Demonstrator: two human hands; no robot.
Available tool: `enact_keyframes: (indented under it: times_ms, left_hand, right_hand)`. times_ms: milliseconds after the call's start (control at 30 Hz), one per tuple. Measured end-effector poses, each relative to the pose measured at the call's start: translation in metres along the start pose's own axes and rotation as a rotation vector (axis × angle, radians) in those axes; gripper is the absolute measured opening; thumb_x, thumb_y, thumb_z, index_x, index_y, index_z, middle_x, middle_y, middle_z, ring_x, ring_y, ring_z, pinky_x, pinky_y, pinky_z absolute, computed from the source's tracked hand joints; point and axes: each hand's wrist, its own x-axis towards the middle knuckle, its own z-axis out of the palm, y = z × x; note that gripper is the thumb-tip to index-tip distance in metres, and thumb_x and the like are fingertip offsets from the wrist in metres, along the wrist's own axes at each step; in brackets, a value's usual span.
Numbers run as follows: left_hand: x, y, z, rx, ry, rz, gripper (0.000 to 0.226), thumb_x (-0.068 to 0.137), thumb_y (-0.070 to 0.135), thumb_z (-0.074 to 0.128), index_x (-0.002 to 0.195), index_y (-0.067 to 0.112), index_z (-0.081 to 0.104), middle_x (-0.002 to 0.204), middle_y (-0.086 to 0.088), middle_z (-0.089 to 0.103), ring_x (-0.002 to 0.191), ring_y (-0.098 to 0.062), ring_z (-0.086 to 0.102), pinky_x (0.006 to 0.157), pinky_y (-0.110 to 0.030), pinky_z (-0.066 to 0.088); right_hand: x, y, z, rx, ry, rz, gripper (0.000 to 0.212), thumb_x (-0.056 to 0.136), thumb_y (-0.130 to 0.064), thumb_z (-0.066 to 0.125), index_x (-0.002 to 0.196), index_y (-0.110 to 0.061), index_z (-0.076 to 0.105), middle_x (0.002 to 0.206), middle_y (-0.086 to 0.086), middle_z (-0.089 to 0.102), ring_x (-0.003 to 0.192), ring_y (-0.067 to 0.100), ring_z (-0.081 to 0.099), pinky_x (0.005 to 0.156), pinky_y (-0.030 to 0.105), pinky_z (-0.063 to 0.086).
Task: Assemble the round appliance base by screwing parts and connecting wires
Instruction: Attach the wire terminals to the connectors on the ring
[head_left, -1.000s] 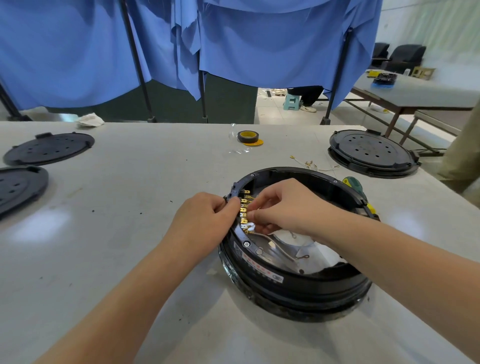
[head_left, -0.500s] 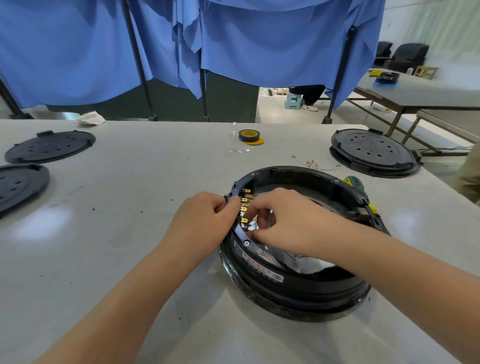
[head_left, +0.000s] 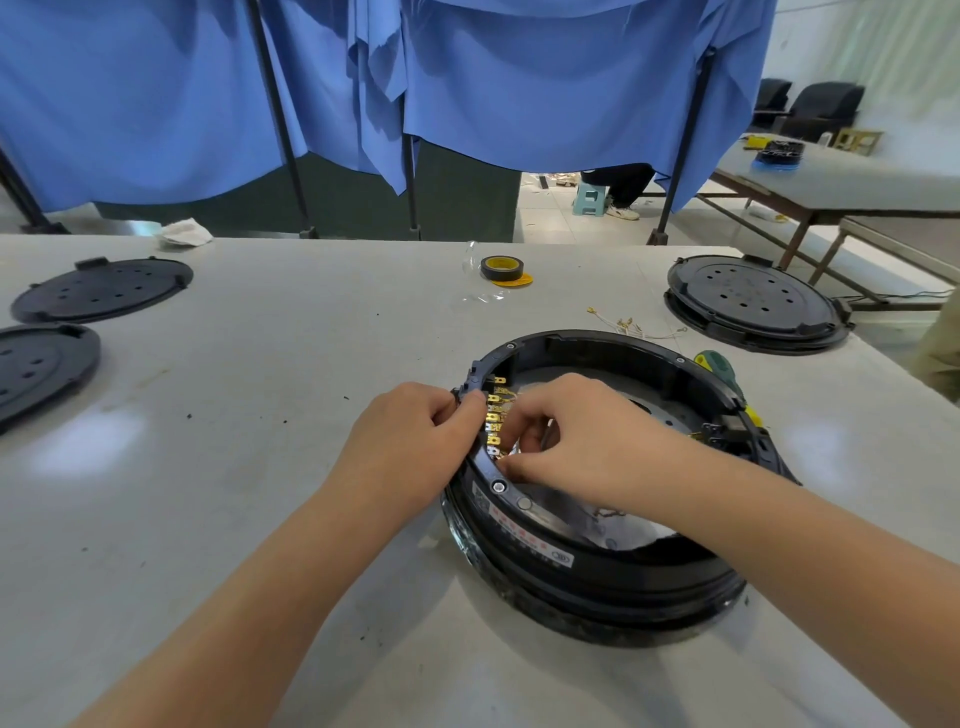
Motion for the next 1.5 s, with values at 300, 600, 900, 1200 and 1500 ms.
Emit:
enact_keyframes:
  times_ms: [300, 600, 900, 1200, 1500]
  left_hand:
    - [0.000, 0.000, 0.000, -0.004, -0.003, -0.014, 0.053, 0.090, 0.045, 0.051, 0.050, 0.015, 0.036, 0.050, -0.004, 0.038, 0.050, -0.018, 0.042, 0.053, -0.033, 0.034]
    - [-0.001, 0.002, -0.001, 0.001, -0.006, -0.020, 0.053, 0.091, 0.044, 0.052, 0.050, 0.016, 0.032, 0.047, 0.002, 0.031, 0.047, -0.017, 0.034, 0.052, -0.031, 0.030]
    - [-0.001, 0.003, -0.002, 0.010, -0.013, -0.022, 0.053, 0.090, 0.044, 0.052, 0.050, 0.016, 0.032, 0.047, 0.001, 0.032, 0.047, -0.016, 0.035, 0.051, -0.031, 0.030]
    - [-0.003, 0.007, -0.003, 0.052, 0.008, -0.027, 0.059, 0.088, 0.046, 0.053, 0.042, 0.016, 0.031, 0.040, 0.005, 0.026, 0.040, -0.012, 0.029, 0.047, -0.028, 0.025]
    - [-0.006, 0.011, -0.008, 0.119, -0.025, -0.048, 0.066, 0.089, 0.049, 0.053, 0.041, 0.013, 0.026, 0.038, 0.000, 0.020, 0.038, -0.015, 0.025, 0.045, -0.027, 0.019]
  right_hand:
    - [0.003, 0.009, -0.015, 0.130, -0.159, -0.043, 0.006, 0.078, -0.023, 0.077, 0.082, -0.026, 0.074, 0.064, -0.013, 0.068, 0.058, -0.006, 0.059, 0.057, 0.008, 0.045]
    - [0.000, 0.008, -0.013, 0.066, -0.070, -0.081, 0.005, 0.079, -0.028, 0.076, 0.083, -0.024, 0.076, 0.068, -0.009, 0.070, 0.061, -0.004, 0.061, 0.058, 0.010, 0.047]
    - [0.000, 0.007, -0.012, 0.042, -0.037, -0.084, 0.003, 0.079, -0.026, 0.076, 0.078, -0.027, 0.074, 0.063, -0.011, 0.067, 0.058, -0.008, 0.058, 0.055, 0.005, 0.041]
    - [0.001, 0.010, -0.008, 0.018, 0.011, -0.092, 0.009, 0.078, -0.029, 0.077, 0.073, -0.031, 0.070, 0.064, -0.013, 0.066, 0.060, -0.007, 0.058, 0.056, 0.005, 0.042]
    - [0.003, 0.014, -0.004, 0.003, 0.042, -0.082, 0.009, 0.077, -0.032, 0.077, 0.072, -0.030, 0.070, 0.062, -0.014, 0.066, 0.059, -0.006, 0.059, 0.056, 0.007, 0.045]
